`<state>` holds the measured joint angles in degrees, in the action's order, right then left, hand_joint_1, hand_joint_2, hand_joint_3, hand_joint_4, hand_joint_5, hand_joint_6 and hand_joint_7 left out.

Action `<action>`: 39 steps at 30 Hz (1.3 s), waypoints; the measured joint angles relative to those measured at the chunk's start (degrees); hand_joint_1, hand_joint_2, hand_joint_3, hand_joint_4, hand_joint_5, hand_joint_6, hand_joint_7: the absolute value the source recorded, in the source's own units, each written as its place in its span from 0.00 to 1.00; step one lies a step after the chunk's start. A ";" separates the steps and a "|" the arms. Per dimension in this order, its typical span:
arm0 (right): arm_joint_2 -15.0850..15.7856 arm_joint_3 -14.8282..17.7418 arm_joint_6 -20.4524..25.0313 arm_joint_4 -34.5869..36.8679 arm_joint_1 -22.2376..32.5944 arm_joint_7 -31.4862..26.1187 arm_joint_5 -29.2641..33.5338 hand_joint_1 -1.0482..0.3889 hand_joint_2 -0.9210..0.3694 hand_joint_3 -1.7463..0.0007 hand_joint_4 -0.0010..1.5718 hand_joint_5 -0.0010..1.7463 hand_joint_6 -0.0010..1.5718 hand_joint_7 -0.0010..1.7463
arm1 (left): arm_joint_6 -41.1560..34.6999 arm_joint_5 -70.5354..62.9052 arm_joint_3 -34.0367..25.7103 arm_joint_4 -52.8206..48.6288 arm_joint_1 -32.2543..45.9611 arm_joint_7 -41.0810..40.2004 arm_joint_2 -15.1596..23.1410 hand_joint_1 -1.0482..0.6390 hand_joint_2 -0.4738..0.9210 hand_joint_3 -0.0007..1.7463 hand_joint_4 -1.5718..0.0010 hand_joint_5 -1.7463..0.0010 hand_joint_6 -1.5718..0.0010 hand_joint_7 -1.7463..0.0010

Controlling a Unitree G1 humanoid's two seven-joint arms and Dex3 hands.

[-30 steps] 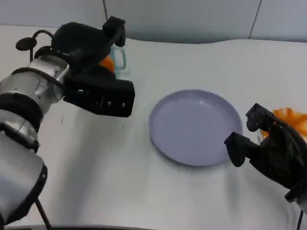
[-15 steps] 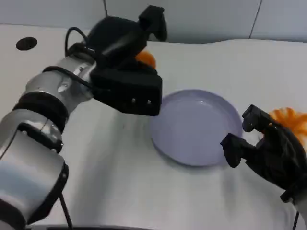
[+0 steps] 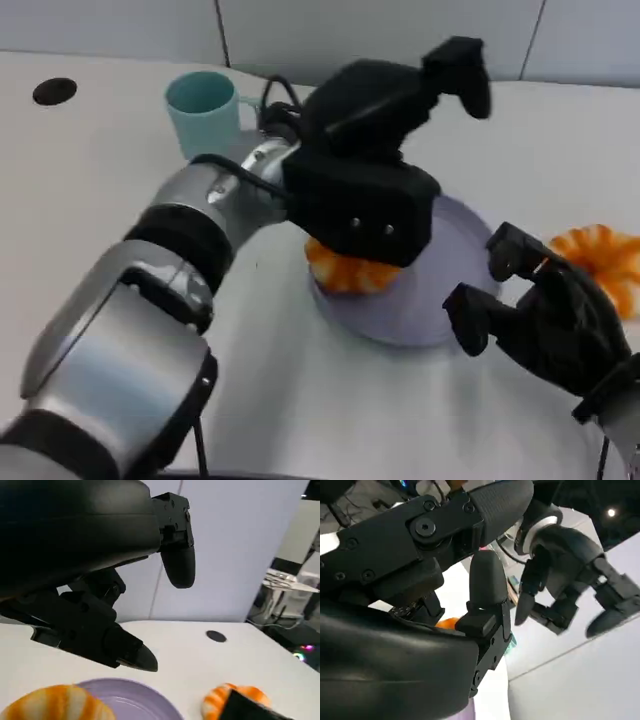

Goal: Grasp the bread from the table and place it into the plate.

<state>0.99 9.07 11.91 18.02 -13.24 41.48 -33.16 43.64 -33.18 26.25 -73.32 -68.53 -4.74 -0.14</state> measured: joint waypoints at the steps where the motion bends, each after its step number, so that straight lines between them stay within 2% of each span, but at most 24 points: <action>1: 0.00 0.00 0.00 0.10 -0.01 0.02 0.00 0.50 0.07 1.00 0.55 1.00 0.40 1.00 | 0.04 0.03 -0.02 0.10 0.00 0.16 -0.08 0.56 0.87 0.01 0.34 0.00 0.45 0.00; 4: 0.01 0.04 -0.01 0.22 0.00 -0.07 0.09 0.49 0.07 1.00 0.55 1.00 0.40 1.00 | 0.09 1.14 -0.79 0.12 0.48 2.41 -0.76 0.53 0.89 0.02 0.36 0.00 0.50 0.00; 5: 0.01 0.04 -0.01 0.23 0.00 -0.18 0.09 0.49 0.06 1.00 0.55 1.00 0.40 1.00 | 0.15 2.04 -1.34 0.11 1.03 3.59 -1.24 0.47 0.91 0.03 0.43 0.00 0.56 0.00; 7: 0.01 0.05 -0.01 0.47 -0.15 -0.20 0.09 0.49 0.06 1.00 0.55 1.00 0.40 1.00 | 0.17 4.49 -2.98 0.02 2.47 7.12 -2.12 0.43 0.93 0.03 0.50 0.00 0.60 0.00; 8: 0.01 0.10 -0.01 0.69 -0.23 -0.20 0.09 0.49 0.06 1.00 0.55 1.00 0.40 1.00 | 0.17 5.75 -3.93 -0.12 3.06 9.03 -2.38 0.35 0.97 0.03 0.62 0.09 0.62 0.14; 9: 0.01 0.16 -0.02 0.93 -0.28 -0.18 0.09 0.49 0.06 1.00 0.55 1.00 0.40 1.00 | 0.16 7.05 -4.67 -0.17 3.51 10.79 -2.46 0.32 0.98 0.02 0.66 0.13 0.62 0.20; 11: 0.02 0.31 -0.03 1.26 -0.32 -0.17 0.09 0.49 0.06 1.00 0.55 1.00 0.41 1.00 | 0.14 8.12 -5.56 -0.16 4.02 13.66 -2.25 0.22 1.00 0.11 0.76 0.46 0.64 0.56; 12: 0.02 0.32 -0.08 1.28 -0.32 -0.17 0.10 0.49 0.07 1.00 0.55 1.00 0.41 1.00 | 0.09 8.44 -5.77 -0.14 4.12 15.11 -1.92 0.20 1.00 0.14 0.78 0.56 0.63 0.68; 14: 0.01 0.32 -0.39 1.28 -0.33 -0.39 0.21 0.49 0.07 1.00 0.56 1.00 0.41 1.00 | 0.01 8.94 -6.21 0.09 4.13 17.93 -0.84 0.17 1.00 0.18 0.81 0.66 0.63 0.81; 15: 0.01 0.33 -0.50 1.28 -0.33 -0.54 0.25 0.48 0.06 1.00 0.56 1.00 0.41 1.00 | -0.01 9.18 -6.49 0.25 4.14 18.92 -0.29 0.14 1.00 0.23 0.84 0.68 0.67 0.85; 17: 0.01 0.30 -0.73 1.49 -0.44 -0.63 0.50 0.48 0.06 1.00 0.56 1.00 0.41 1.00 | 0.08 10.95 -7.96 0.67 4.28 22.08 0.90 0.11 1.00 0.28 0.87 0.69 0.72 0.89; 21: 0.15 0.34 -1.24 2.20 -0.61 -0.63 1.17 0.48 0.06 1.00 0.56 1.00 0.41 1.00 | 1.21 16.71 -12.40 1.39 5.22 28.67 3.73 0.08 1.00 0.31 0.89 0.70 0.75 0.92; 24: 0.18 0.32 -1.53 2.71 -1.00 -0.63 1.31 0.49 0.06 1.00 0.55 1.00 0.41 1.00 | 1.03 22.62 -16.72 1.73 7.41 35.64 4.75 0.06 1.00 0.37 0.93 0.70 0.78 0.94; 30: 0.48 1.11 -1.55 3.29 -1.35 -0.27 1.25 0.49 0.05 1.00 0.55 1.00 0.40 1.00 | 0.02 30.19 -22.98 2.32 11.70 45.30 7.73 0.04 1.00 0.39 0.97 0.72 0.80 0.97; 34: 0.48 1.45 -1.87 3.89 -1.46 0.01 1.28 0.49 0.06 1.00 0.55 1.00 0.40 1.00 | -9.82 40.94 -30.95 2.77 14.13 58.26 8.22 0.05 1.00 0.39 0.99 0.73 0.83 0.98; 38: 0.47 1.66 -1.84 4.00 -1.60 -0.04 1.27 0.49 0.05 1.00 0.55 1.00 0.40 1.00 | -27.68 51.52 -39.15 2.71 14.88 69.27 8.20 0.04 1.00 0.41 0.97 0.70 0.83 0.99; 39: 0.47 1.72 -1.83 4.00 -1.61 -0.05 1.26 0.49 0.05 1.00 0.55 1.00 0.40 1.00 | -31.97 53.43 -40.80 2.69 15.12 70.78 8.22 0.05 1.00 0.41 0.98 0.66 0.83 0.99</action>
<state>1.46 10.79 10.08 22.02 -14.85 41.43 -31.90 11.67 20.26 -14.55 -70.63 -53.41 66.04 8.07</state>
